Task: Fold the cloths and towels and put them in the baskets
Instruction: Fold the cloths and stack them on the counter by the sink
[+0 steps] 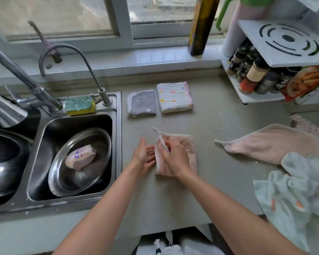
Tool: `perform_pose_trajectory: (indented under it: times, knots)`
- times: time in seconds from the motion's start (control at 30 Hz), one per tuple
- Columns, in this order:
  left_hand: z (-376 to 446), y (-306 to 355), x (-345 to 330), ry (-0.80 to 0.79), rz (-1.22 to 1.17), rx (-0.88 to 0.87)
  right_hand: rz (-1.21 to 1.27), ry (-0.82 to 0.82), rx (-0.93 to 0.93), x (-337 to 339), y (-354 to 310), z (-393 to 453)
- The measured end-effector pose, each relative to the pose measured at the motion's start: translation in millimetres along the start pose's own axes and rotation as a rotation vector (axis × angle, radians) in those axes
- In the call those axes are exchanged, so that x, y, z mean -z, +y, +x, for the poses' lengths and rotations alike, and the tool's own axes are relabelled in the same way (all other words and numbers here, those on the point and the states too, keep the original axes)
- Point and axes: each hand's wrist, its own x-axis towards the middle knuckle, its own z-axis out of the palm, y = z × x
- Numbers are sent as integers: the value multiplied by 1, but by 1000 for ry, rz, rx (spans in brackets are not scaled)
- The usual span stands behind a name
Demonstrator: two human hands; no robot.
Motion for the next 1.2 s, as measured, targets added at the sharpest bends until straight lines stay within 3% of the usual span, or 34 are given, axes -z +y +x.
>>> perform_pose_trajectory:
  times: [0.23,0.4,0.47,0.53,0.57,0.63,0.73,0.87,1.03,1.2]
  knots:
    - [4,-3,3,-29,-26,-15,-49,-134,41,-16,0,-4]
    - [9,-5,5,-20,60,-42,227,-290,-16,10,5,0]
    - [16,-9,4,11,253,-135,209,-105,29,27,16,-1]
    - [23,-15,1,109,640,-270,66,139,64,43,33,-1]
    - [25,-18,-3,174,789,-321,3,178,60,50,43,1]
    - [29,-24,-10,266,916,-347,2,81,-28,59,56,7]
    - [30,-25,-24,219,868,-351,230,-108,-183,66,68,13]
    - [12,-14,-31,-34,605,-507,411,-194,-62,87,67,11]
    - [-4,4,-20,-200,463,-625,169,-94,301,111,64,14]
    - [0,13,-21,-214,489,-631,70,-119,379,126,59,21]
